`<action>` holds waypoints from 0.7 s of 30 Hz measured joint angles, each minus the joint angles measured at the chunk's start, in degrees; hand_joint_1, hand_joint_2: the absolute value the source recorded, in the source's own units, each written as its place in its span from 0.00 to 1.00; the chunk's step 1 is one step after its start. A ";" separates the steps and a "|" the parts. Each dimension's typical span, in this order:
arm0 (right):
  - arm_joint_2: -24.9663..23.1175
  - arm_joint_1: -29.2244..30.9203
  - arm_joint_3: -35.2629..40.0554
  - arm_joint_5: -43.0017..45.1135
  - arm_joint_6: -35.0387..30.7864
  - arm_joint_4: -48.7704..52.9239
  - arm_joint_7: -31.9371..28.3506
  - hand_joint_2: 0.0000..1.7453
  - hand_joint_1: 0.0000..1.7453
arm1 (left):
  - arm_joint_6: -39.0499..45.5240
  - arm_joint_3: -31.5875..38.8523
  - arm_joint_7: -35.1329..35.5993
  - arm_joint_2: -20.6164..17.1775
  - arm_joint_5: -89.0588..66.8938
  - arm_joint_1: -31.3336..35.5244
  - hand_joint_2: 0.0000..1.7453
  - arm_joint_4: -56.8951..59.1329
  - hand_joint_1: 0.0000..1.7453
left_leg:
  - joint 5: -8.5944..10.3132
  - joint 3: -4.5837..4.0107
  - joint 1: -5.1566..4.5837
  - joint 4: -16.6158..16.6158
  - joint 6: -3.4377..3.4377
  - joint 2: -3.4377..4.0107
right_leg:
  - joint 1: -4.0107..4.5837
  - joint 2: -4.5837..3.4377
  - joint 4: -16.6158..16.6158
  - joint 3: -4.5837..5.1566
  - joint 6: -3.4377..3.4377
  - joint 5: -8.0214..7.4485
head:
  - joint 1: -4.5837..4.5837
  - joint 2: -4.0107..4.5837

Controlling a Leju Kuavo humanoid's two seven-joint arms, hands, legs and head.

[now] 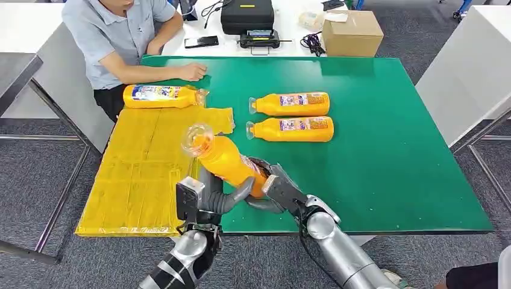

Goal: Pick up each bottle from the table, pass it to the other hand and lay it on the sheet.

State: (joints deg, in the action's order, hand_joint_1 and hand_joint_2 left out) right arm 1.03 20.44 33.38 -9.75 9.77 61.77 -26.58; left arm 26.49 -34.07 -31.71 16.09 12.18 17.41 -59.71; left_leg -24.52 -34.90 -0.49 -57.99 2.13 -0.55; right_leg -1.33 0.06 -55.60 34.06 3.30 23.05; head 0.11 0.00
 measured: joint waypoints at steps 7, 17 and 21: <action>0.07 -0.09 0.33 0.70 0.18 -0.92 0.92 1.00 0.00 | -3.31 1.03 1.92 0.13 3.59 0.08 1.00 -0.02 1.00 | 0.00 -0.01 0.00 0.00 0.00 0.00 | 0.00 0.00 0.00 0.01 0.00 0.00 | 0.00 0.00; 0.28 -0.47 0.26 0.76 -0.42 -3.02 0.98 1.00 0.00 | -12.06 3.30 7.10 -0.33 12.46 -1.44 1.00 -3.96 1.00 | 0.00 -0.01 0.00 0.00 0.00 0.01 | 0.00 0.00 0.00 0.04 0.00 0.00 | -0.02 0.00; 1.03 -2.75 -1.29 0.85 -1.53 -3.65 0.22 1.00 0.00 | -9.68 3.37 6.55 -1.05 9.85 -2.17 1.00 -5.62 1.00 | -0.01 -0.05 0.00 0.00 0.00 -0.05 | 0.00 0.03 0.01 0.05 0.00 0.01 | 0.00 0.00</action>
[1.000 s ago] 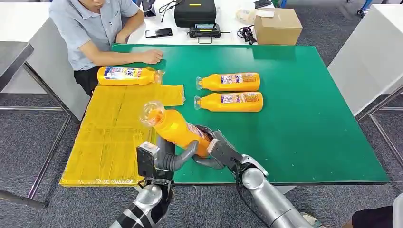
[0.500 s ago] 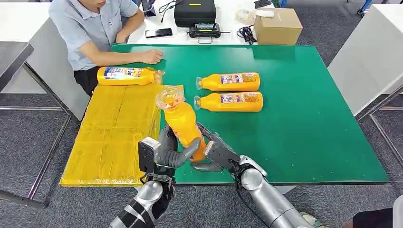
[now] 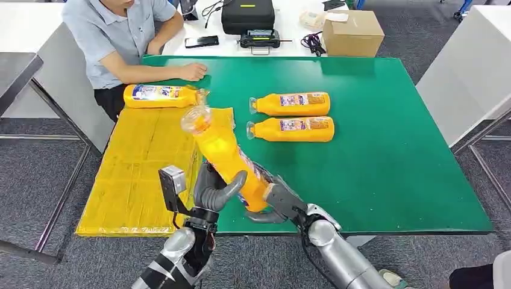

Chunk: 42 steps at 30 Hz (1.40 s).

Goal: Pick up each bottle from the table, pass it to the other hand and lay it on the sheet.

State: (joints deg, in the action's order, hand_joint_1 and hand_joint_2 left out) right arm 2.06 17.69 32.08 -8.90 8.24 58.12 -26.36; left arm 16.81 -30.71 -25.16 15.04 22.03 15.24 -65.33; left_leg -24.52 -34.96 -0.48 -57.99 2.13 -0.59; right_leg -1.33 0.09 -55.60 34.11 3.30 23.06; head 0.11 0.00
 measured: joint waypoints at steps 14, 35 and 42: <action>0.96 -4.99 -5.86 -4.66 -3.12 -0.20 -2.27 1.00 0.00 | 23.14 10.03 -4.83 -2.93 -65.62 0.76 1.00 1.64 0.94 | 0.00 0.01 0.00 0.00 -0.01 0.07 | 0.00 -0.03 -0.01 0.02 0.00 -0.01 | 0.00 0.00; 0.50 -5.94 -10.00 -13.79 -12.30 2.00 -2.18 1.00 0.00 | 23.38 25.94 11.51 -6.54 -93.56 6.23 1.00 8.80 1.00 | 0.07 0.02 0.05 0.00 -0.05 0.07 | 0.04 -0.03 -0.04 0.04 -0.01 -0.01 | 0.00 0.00; -0.59 -6.13 -10.69 -14.14 -11.98 4.53 -3.26 1.00 0.00 | 22.00 24.30 26.78 -12.48 -105.48 14.77 1.00 26.68 0.89 | 0.10 0.01 0.07 0.00 -0.07 0.11 | 0.04 -0.06 -0.07 0.05 -0.02 -0.02 | 0.02 0.00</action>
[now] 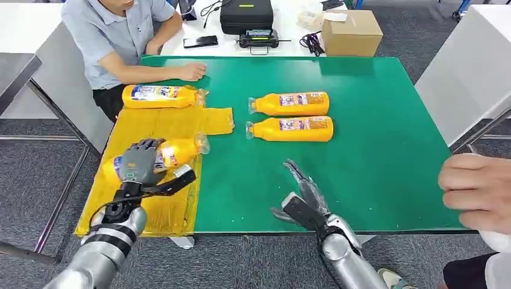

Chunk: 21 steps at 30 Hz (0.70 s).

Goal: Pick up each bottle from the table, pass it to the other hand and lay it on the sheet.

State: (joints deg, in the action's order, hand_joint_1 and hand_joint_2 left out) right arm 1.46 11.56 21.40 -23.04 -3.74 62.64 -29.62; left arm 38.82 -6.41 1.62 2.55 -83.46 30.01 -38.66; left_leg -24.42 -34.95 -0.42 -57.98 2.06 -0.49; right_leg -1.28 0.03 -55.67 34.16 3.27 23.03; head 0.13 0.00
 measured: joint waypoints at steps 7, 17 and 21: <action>-1.25 -1.31 -1.09 4.61 2.69 6.17 -2.80 1.00 0.00 | -3.91 -2.36 3.05 -3.60 -1.96 3.28 1.00 8.85 0.91 | -0.01 -0.04 0.00 0.00 0.00 -0.02 | -0.01 0.02 0.01 0.03 0.00 0.01 | 0.00 0.00; -1.77 -1.38 -2.16 5.92 4.07 7.50 -2.82 1.00 0.00 | -8.06 -2.42 -2.24 -3.34 2.65 5.42 1.00 13.02 0.82 | -0.01 0.25 -0.03 0.00 0.00 -0.05 | -0.03 0.03 0.02 -0.27 0.00 0.01 | 0.00 0.00; -1.86 -1.38 -2.25 5.92 4.09 7.50 -2.84 1.00 0.00 | -8.09 -2.42 -2.37 -3.25 2.74 5.59 1.00 13.45 0.26 | -0.01 0.29 -0.03 0.00 0.00 -0.07 | -0.03 0.04 0.02 -0.33 0.00 0.01 | -0.02 0.00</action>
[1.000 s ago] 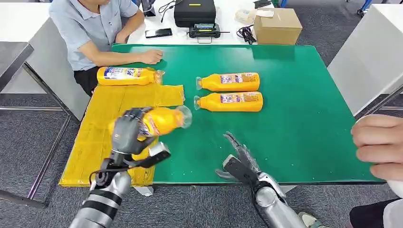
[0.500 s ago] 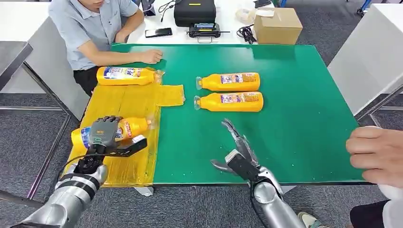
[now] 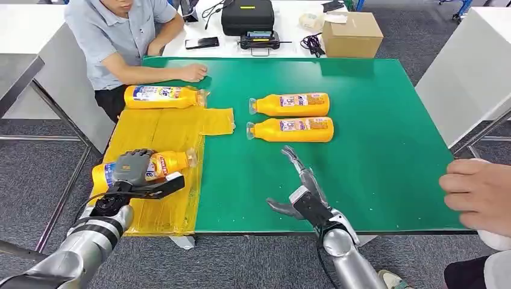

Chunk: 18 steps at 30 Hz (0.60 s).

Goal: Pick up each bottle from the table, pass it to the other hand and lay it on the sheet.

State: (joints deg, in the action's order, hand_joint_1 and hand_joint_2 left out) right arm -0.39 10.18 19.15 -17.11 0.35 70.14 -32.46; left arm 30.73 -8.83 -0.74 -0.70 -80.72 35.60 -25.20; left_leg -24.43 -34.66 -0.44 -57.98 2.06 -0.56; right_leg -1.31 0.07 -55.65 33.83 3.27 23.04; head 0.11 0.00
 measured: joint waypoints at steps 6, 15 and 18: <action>-0.04 -0.04 -0.17 0.09 0.57 0.02 -0.07 1.00 0.00 | -2.47 0.52 -6.34 0.61 7.00 0.05 1.00 0.39 0.00 | 0.00 0.08 -0.02 0.00 0.00 -0.09 | -0.03 0.09 0.01 -0.11 0.00 0.01 | 0.00 0.00; -0.11 0.04 -0.35 0.94 2.05 -0.09 -0.37 1.00 0.00 | -7.92 0.79 -12.26 1.07 11.84 0.14 1.00 0.39 0.00 | 0.00 0.22 -0.02 0.02 0.00 -0.17 | -0.02 0.16 0.01 -0.29 -0.01 0.03 | 0.00 0.00; -0.15 0.33 -0.55 1.16 2.40 -0.37 -0.52 1.00 0.00 | -11.24 0.87 -13.92 0.90 13.23 0.58 1.00 0.39 0.00 | 0.00 0.31 -0.02 0.03 0.00 -0.25 | -0.02 0.20 0.01 -0.41 -0.03 0.04 | 0.00 0.00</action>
State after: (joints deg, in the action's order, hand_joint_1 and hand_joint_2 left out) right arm -0.55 10.51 18.60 -15.96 2.75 69.77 -32.98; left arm 19.49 -7.96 -14.67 0.20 -67.49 36.18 -24.81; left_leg -24.43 -34.35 -0.46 -57.95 2.06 -0.81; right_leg -1.34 0.27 -55.64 33.43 3.25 23.08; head 0.11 0.00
